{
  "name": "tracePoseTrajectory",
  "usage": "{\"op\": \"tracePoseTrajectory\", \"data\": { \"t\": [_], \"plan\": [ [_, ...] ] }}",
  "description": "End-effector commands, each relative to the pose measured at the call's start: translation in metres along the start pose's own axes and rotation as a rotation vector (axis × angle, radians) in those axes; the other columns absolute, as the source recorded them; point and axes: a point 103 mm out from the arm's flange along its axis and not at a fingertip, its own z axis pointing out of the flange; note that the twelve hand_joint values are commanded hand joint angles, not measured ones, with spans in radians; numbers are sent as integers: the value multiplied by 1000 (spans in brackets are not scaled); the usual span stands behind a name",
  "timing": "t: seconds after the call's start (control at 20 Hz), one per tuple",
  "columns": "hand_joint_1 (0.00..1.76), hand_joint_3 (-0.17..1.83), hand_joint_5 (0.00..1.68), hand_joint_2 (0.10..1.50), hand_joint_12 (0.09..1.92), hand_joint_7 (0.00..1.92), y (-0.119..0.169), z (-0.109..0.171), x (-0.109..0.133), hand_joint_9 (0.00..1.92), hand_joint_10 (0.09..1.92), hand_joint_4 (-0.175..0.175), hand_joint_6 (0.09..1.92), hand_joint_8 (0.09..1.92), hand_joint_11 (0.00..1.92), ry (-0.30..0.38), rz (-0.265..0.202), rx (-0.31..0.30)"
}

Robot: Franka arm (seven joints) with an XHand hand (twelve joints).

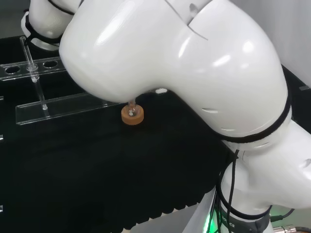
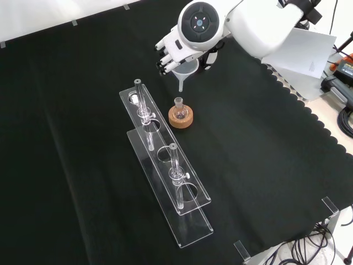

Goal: Place the funnel on the round-bottom flask.

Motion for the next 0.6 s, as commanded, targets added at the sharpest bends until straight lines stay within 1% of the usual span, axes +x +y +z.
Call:
{"op": "tracePoseTrajectory", "data": {
  "t": [0.05,0.6],
  "plan": [
    [918,722,592,706,1261,650,20,8,17,1026,368,47,707,577,646,4,-22,0],
    [917,722,595,710,1251,647,34,25,21,1027,369,46,716,579,663,18,-35,22]
  ]
}}
